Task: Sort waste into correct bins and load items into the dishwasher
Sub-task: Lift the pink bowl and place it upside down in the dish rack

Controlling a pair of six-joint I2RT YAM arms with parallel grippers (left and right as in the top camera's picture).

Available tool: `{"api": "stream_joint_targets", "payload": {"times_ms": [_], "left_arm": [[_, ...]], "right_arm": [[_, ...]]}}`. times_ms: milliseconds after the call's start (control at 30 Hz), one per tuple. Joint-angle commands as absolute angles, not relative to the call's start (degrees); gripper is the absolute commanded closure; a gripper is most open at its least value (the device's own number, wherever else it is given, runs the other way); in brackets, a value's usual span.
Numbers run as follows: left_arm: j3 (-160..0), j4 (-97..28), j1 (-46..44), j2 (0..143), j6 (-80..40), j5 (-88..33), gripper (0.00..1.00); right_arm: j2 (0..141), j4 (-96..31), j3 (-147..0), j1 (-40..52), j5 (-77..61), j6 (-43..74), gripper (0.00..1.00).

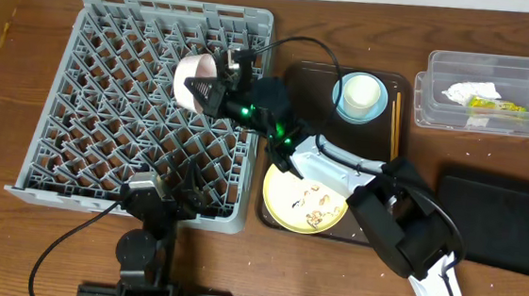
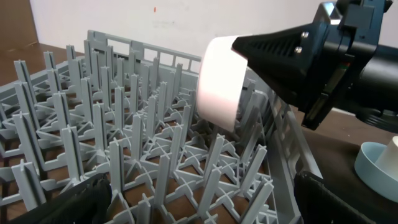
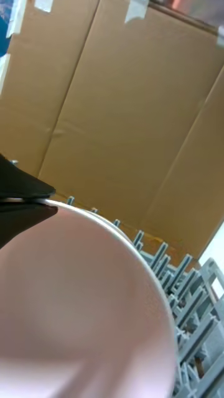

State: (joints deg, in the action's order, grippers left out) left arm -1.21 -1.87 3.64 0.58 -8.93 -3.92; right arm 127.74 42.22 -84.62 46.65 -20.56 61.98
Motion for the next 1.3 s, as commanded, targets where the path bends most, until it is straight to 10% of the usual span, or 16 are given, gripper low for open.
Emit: {"api": "stream_joint_targets", "payload": {"times_ms": [0,1267], "left_arm": [[-0.23,-3.79,3.4,0.23,-8.16,-4.47,0.05],[-0.23,-3.79,3.4,0.23,-8.16,-4.47,0.05]], "right_arm": [[128.6,43.94,-85.21,47.16,-19.53,60.14,0.99],[140.16,35.24,-102.02,44.1,-27.68,60.38,0.98]]}}
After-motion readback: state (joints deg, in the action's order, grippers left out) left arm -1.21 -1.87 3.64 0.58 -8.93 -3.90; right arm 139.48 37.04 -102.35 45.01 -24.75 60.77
